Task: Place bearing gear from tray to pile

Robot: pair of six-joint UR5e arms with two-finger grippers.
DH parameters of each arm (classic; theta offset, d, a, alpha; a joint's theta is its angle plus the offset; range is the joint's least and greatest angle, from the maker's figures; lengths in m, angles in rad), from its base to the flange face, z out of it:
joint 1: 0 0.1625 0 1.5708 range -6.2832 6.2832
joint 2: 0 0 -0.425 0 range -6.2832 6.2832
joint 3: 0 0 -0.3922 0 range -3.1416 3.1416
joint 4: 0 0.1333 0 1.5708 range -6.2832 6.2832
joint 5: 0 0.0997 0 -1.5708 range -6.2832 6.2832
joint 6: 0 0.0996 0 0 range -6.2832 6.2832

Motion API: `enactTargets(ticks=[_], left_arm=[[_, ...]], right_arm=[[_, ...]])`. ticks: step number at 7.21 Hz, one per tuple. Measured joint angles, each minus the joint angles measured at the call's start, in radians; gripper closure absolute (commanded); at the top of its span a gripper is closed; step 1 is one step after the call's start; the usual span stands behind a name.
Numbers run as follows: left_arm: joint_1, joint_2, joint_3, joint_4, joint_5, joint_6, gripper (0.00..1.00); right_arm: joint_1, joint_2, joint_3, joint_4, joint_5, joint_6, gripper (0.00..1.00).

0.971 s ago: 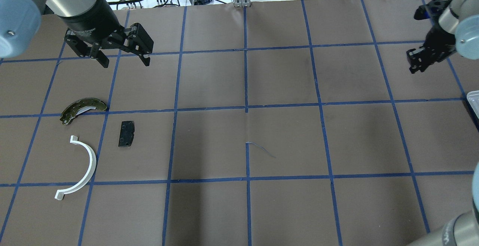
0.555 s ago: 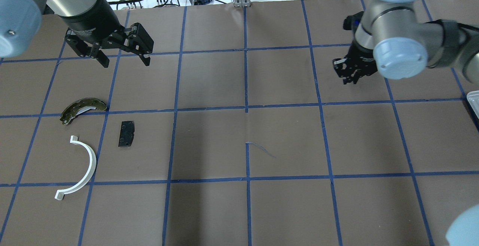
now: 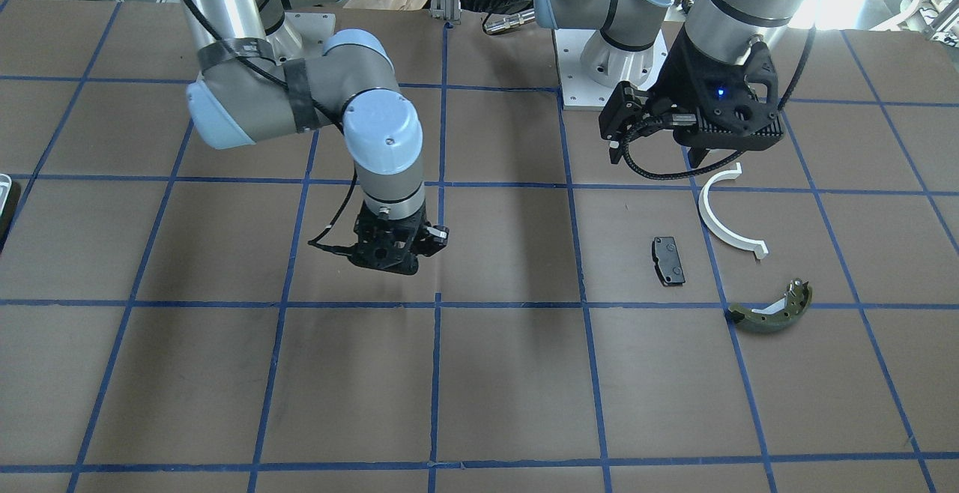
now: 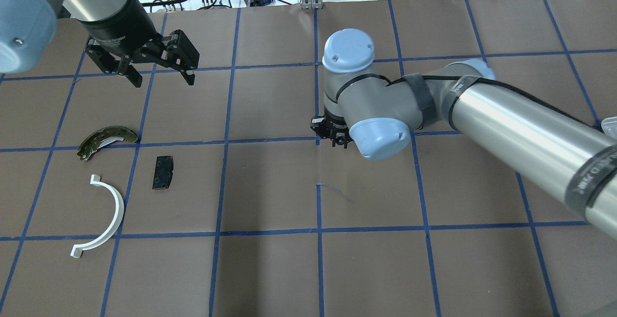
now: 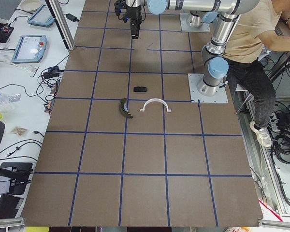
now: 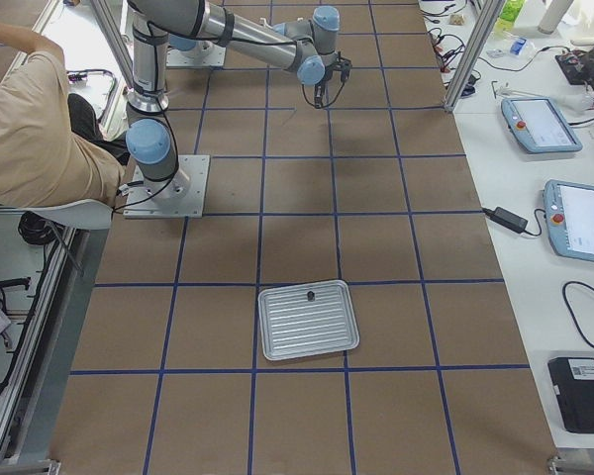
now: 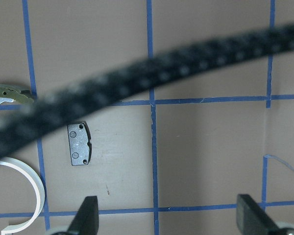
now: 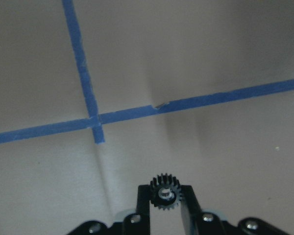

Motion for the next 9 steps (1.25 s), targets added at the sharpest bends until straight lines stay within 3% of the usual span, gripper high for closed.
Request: enactTargets(ticks=[1, 2, 3, 6, 9], left_arm=[[0.0, 0.0, -0.001, 0.0, 0.0, 0.0, 0.0], [0.0, 0.0, -0.001, 0.0, 0.0, 0.0, 0.0], [0.0, 0.0, -0.001, 0.0, 0.0, 0.001, 0.0], [0.0, -0.001, -0.002, -0.001, 0.0, 0.001, 0.0], [0.0, -0.004, -0.003, 0.001, 0.001, 0.0, 0.0]], right_arm=[[0.042, 0.019, -0.004, -0.022, 0.012, 0.041, 0.78], [0.07, 0.021, -0.009, -0.042, 0.038, 0.055, 0.55], [0.082, 0.025, -0.011, -0.05, 0.056, 0.054, 0.01], [-0.003, 0.019, -0.017, -0.041, 0.063, -0.099, 0.0], [-0.23, -0.075, -0.016, 0.072, 0.027, -0.437, 0.0]])
